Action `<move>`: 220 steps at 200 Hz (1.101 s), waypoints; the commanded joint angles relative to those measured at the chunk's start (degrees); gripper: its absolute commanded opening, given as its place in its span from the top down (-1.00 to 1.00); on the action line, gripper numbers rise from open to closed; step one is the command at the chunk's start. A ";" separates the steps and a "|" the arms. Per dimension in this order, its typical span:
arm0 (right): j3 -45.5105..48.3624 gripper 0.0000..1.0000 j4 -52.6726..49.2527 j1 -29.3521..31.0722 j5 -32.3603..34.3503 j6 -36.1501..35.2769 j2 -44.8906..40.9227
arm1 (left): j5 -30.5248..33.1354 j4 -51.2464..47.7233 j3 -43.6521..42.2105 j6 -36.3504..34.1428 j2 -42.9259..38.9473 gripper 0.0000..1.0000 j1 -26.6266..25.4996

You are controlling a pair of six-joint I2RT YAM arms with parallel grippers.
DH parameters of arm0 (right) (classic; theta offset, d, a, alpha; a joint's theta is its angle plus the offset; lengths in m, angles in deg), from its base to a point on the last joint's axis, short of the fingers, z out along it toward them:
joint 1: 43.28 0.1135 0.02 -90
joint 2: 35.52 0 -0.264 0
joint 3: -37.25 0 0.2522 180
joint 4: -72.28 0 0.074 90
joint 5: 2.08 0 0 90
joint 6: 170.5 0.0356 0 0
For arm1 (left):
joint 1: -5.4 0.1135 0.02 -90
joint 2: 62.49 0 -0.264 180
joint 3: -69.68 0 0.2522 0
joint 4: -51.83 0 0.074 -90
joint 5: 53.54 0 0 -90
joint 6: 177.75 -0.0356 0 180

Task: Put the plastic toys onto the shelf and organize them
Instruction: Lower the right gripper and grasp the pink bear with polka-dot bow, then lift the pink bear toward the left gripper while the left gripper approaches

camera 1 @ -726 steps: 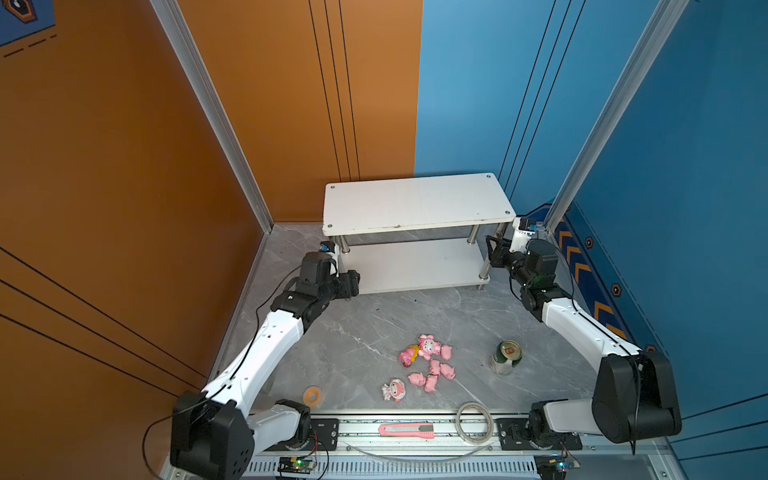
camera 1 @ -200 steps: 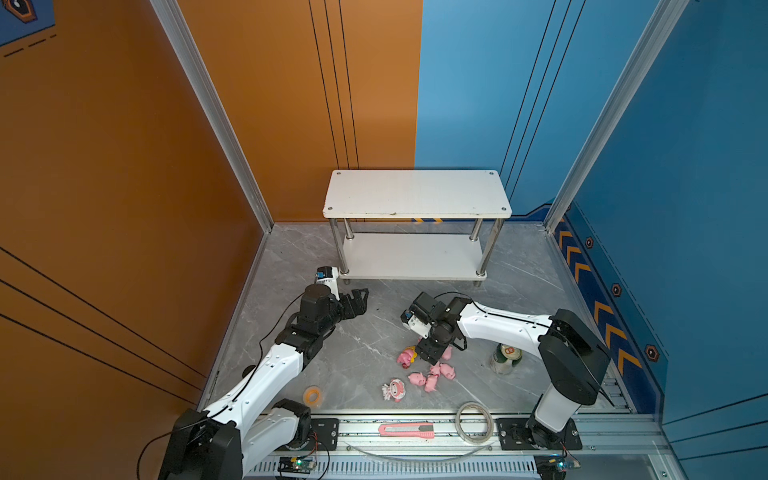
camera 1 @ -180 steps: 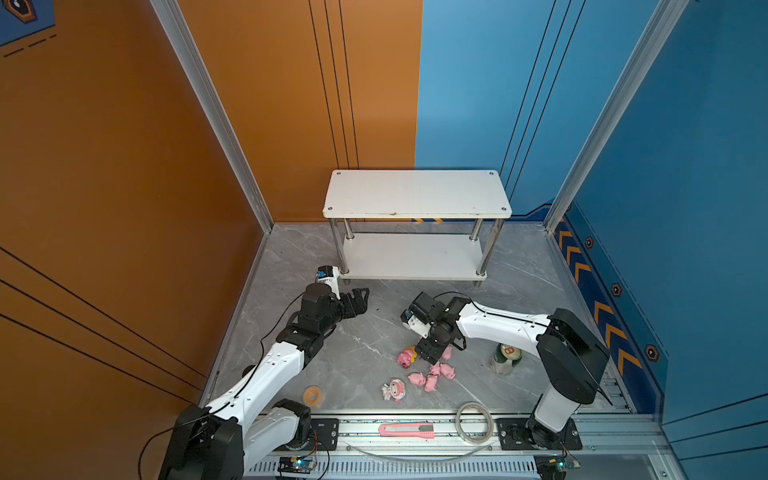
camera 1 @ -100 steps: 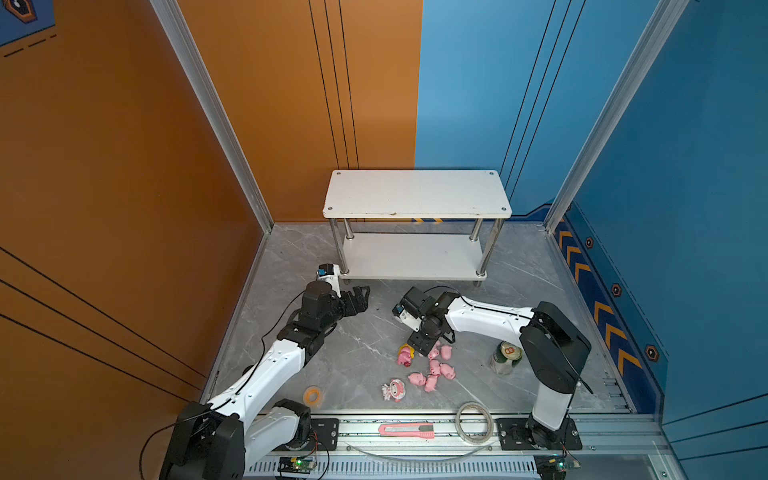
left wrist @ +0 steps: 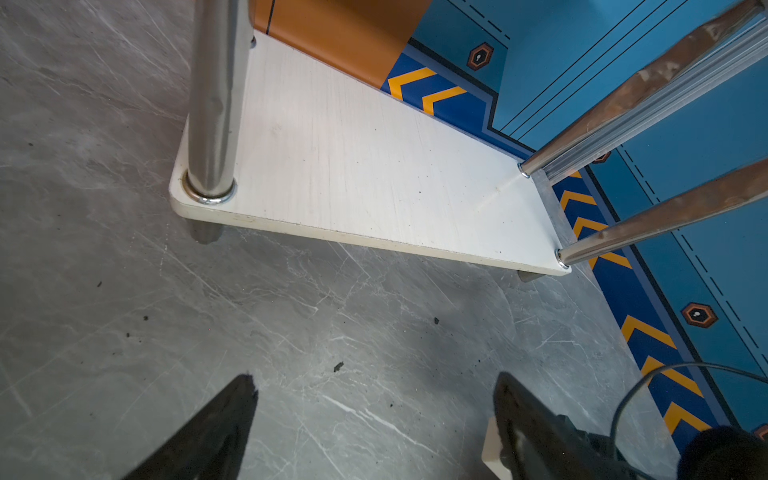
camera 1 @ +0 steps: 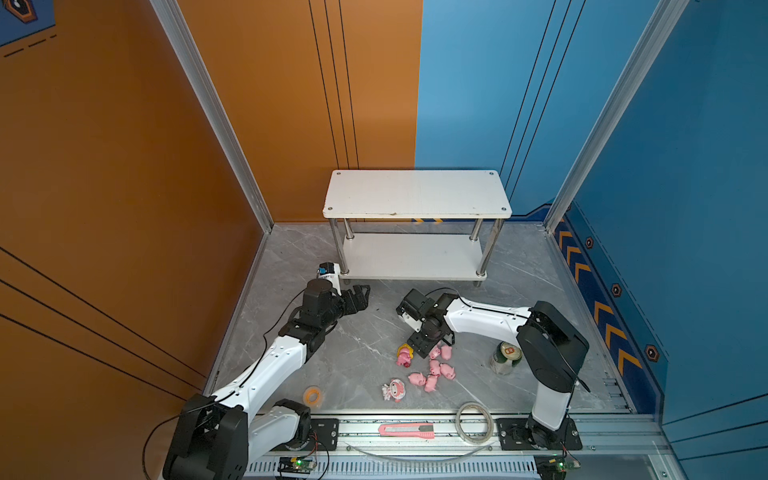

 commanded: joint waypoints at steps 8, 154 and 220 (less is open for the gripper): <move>1.64 -0.41 -1.72 -0.01 -0.85 5.13 -1.52 | -1.67 0.84 1.73 0.74 0.50 -0.81 0.66; 7.45 0.40 21.58 -9.33 1.61 7.95 -15.23 | -7.48 6.85 1.14 -0.68 1.99 -0.78 -1.46; 11.09 0.42 38.01 -17.90 -12.58 17.03 -23.71 | -19.36 15.92 2.86 -3.88 6.16 -0.91 -10.04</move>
